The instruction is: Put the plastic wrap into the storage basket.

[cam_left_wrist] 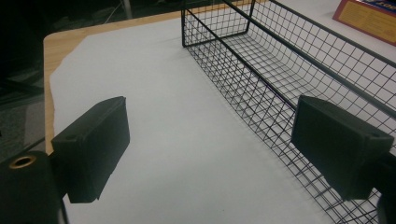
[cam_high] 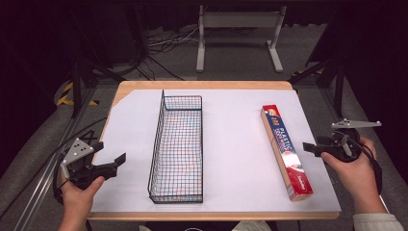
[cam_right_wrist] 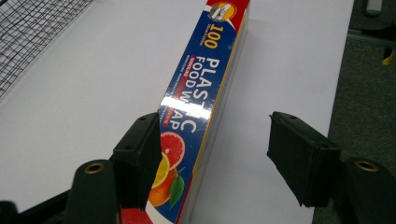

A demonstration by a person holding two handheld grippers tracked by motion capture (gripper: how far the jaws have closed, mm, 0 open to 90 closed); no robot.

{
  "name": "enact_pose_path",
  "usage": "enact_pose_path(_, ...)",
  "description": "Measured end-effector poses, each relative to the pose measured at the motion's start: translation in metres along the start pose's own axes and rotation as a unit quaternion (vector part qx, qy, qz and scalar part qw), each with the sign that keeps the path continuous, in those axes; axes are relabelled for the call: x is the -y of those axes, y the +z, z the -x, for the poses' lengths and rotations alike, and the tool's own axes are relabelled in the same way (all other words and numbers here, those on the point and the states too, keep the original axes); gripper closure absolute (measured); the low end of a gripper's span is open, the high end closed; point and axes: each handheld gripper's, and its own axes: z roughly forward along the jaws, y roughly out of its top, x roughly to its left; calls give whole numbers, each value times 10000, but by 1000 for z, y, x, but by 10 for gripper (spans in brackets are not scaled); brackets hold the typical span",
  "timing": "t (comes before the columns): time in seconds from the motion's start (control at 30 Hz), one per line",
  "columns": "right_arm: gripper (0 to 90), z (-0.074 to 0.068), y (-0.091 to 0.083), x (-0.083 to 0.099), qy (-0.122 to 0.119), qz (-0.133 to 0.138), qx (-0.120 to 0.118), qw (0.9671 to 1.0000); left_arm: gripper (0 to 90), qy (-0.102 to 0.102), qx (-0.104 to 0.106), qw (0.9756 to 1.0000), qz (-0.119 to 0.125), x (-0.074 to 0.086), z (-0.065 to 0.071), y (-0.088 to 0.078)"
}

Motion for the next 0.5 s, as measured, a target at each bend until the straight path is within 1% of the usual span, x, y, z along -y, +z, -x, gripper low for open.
enact_pose_path(0.03,343,-1,0,0,-20,18,19,10000,121,-49,21,10000,11,0,-1,0)
enact_pose_path(0.07,334,-1,0,0,-34,37,44,10000,122,-49,21,10000,11,0,-1,0)
enact_pose_path(0.13,319,-2,1,0,-4,37,45,10000,123,-109,9,9999,16,0,-2,0)
enact_pose_path(0.17,311,-3,1,-1,-86,80,145,9998,124,-89,-4,10000,14,-1,-2,-1)
enact_pose_path(0.2,311,-3,1,-1,-86,80,145,9998,124,-80,-11,10000,14,-1,-2,-1)
enact_pose_path(0.23,310,-4,1,-1,-126,108,198,9997,124,-75,-17,10000,15,-1,-2,-1)
enact_pose_path(0.4,309,-8,3,-5,-108,211,87,9997,124,-97,-18,10000,10,1,-4,-2)
enact_pose_path(0.5,272,-11,7,-7,-319,304,164,9989,124,-84,-24,10000,-12,1,-4,-2)
